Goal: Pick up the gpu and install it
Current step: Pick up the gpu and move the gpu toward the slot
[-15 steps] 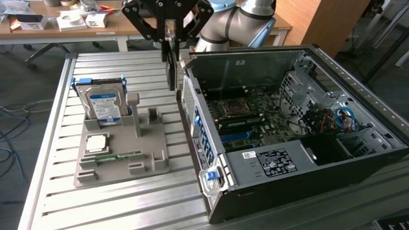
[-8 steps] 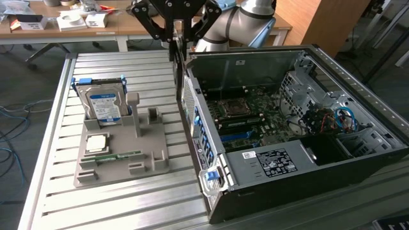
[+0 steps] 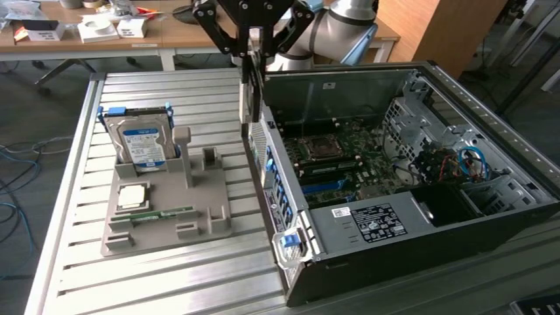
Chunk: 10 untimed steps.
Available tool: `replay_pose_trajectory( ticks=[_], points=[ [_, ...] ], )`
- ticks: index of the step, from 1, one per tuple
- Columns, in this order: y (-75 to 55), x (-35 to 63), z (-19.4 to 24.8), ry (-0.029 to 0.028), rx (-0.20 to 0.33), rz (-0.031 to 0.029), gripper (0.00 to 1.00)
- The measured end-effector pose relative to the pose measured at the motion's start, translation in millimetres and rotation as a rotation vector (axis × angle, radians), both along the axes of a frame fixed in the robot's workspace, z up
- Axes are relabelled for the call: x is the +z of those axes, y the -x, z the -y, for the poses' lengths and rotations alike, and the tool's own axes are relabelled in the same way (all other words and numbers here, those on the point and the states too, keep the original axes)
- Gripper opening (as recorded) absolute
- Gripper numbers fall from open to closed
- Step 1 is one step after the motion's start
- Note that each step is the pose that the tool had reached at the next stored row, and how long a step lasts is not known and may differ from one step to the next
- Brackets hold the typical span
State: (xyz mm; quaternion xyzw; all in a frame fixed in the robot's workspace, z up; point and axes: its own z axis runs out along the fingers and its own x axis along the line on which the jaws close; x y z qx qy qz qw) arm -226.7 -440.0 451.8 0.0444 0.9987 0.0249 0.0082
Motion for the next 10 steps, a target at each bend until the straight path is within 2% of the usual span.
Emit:
replay_pose_trajectory(
  ticks=[10],
  points=[
    [-20.8, -0.1, 0.0, -0.0001, -0.007, 0.0, 0.26]
  ],
)
